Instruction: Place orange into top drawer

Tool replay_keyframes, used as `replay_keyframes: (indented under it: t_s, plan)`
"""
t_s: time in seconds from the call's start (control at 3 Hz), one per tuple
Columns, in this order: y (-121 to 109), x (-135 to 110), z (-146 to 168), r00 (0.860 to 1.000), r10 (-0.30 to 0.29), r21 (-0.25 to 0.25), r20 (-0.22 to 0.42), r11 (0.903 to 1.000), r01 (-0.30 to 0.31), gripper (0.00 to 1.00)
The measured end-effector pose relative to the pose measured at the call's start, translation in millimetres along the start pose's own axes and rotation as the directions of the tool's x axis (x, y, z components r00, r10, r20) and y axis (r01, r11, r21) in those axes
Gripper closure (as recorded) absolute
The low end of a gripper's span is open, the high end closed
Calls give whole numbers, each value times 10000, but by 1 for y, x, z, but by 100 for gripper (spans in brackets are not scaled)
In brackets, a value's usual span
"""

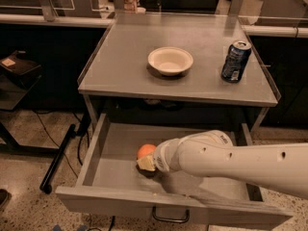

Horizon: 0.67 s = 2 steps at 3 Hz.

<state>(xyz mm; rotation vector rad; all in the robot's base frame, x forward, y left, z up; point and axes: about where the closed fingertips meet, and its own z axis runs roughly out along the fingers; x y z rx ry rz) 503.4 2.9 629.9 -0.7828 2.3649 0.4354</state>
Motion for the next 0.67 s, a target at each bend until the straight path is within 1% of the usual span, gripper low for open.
replay_keyframes:
  t_s: [0.33, 0.67]
  plan:
    - [0, 0, 0, 10000, -1, 0, 1, 10000, 1, 0]
    - [0, 0, 0, 10000, -1, 0, 1, 10000, 1, 0]
